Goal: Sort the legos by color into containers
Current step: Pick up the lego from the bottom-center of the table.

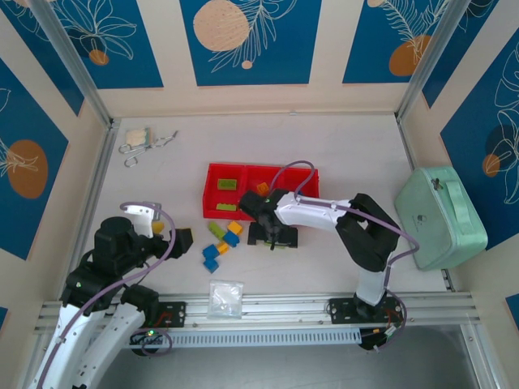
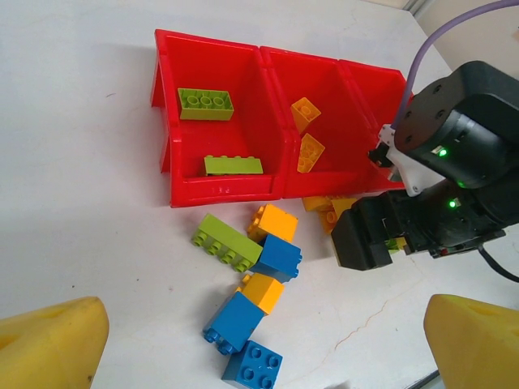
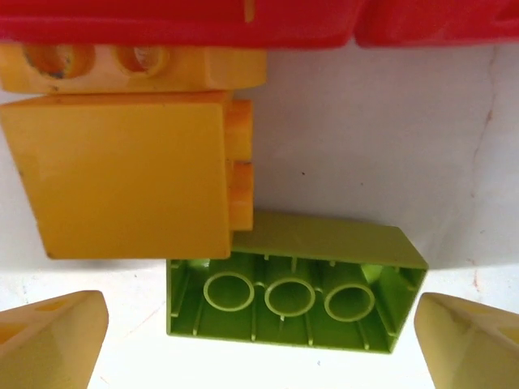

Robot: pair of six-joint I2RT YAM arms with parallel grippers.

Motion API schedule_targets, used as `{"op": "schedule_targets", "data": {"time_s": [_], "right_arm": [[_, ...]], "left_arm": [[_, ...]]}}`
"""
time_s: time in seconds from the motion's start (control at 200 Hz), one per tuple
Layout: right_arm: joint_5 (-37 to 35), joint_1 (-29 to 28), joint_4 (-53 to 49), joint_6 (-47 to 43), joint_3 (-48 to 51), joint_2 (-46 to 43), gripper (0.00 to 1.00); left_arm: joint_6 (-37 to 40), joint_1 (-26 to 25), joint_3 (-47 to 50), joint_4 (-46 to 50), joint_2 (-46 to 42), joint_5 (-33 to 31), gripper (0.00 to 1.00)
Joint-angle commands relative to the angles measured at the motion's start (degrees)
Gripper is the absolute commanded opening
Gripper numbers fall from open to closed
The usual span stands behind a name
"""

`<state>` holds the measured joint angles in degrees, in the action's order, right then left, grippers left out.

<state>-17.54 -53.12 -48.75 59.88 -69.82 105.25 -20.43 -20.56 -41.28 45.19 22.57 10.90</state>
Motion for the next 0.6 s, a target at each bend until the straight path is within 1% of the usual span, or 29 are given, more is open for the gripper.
{"op": "schedule_targets", "data": {"time_s": [0.0, 0.295, 0.445, 0.595], "right_arm": [[-1.0, -0.5, -2.5, 1.6, -1.9, 1.4, 0.93], [-2.0, -0.8, -3.9, 1.9, -2.2, 2.5, 0.81], [-4.2, -3.1, -5.9, 1.7, -2.6, 0.9, 0.78], [-4.8, -4.7, -8.6, 1.8, -2.4, -1.4, 0.69]], "left_arm": [[1.4, -0.6, 0.5, -1.2, -0.6, -0.1, 0.99], [1.3, -0.6, 0.5, -1.2, -0.9, -0.1, 0.99], [1.3, -0.6, 0.5, -1.1, -1.2, -0.5, 0.99], [1.3, -0.6, 0.4, -1.2, -1.0, -0.4, 0.99]]}}
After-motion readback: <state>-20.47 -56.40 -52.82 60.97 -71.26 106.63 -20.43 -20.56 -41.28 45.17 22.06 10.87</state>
